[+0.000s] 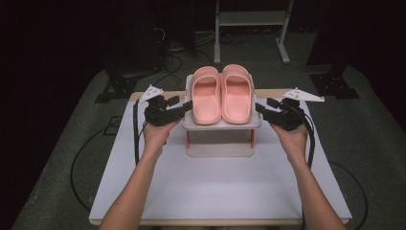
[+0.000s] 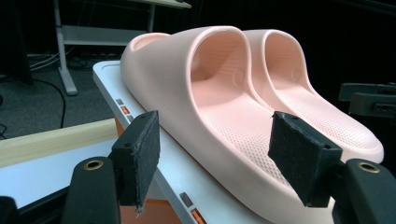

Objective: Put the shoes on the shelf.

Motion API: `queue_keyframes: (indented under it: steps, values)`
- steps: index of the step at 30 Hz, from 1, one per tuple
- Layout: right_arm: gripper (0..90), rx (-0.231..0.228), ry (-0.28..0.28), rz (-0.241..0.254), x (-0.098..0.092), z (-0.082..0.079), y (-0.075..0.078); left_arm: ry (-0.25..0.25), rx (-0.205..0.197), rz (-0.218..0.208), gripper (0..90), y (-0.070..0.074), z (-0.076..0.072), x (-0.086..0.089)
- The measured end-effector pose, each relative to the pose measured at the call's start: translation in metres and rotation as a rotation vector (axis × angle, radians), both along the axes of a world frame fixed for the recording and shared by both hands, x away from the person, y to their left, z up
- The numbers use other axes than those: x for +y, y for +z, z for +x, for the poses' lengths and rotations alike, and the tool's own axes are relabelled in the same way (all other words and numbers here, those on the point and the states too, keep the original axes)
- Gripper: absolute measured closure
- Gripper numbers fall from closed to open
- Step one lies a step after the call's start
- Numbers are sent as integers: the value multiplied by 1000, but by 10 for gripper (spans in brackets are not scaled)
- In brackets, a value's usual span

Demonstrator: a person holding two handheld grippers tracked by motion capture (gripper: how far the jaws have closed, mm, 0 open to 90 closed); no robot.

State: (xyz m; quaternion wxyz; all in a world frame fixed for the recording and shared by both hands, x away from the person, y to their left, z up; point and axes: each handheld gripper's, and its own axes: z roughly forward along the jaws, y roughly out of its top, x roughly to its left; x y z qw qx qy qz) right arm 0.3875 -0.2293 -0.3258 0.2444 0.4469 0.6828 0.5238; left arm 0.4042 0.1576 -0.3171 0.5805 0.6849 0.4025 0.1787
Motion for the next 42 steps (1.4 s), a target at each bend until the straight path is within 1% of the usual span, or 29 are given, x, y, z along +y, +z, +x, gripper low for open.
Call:
queue_keyframes:
  steps: [4,8,19,25,26,28,30,38,42]
  values:
    - [446,0,2,2,0,-3,-1,2,-3,-3,333,0,-3,0]
    - [442,-3,6,2,-1,-7,-3,-4,-4,4,324,-1,-8,1]
    - [421,-1,13,-5,-3,-14,-6,-3,-7,4,300,-2,-14,2]
    - [398,-1,11,-5,-8,-18,-8,-1,-3,6,290,-6,-17,4]
    - [390,-1,10,-3,-9,-19,-9,-5,3,-5,287,-8,-18,5]
    - [385,2,11,1,-10,-20,-10,-8,4,-11,284,-9,-19,5]
    - [373,-3,13,-4,-12,-24,-12,-10,0,3,279,-9,-21,4]
    - [347,-1,13,0,-17,-30,-17,-13,-2,-8,271,-12,-27,5]
    - [334,2,16,-2,-19,-32,-21,-14,-3,-5,253,-15,-30,6]
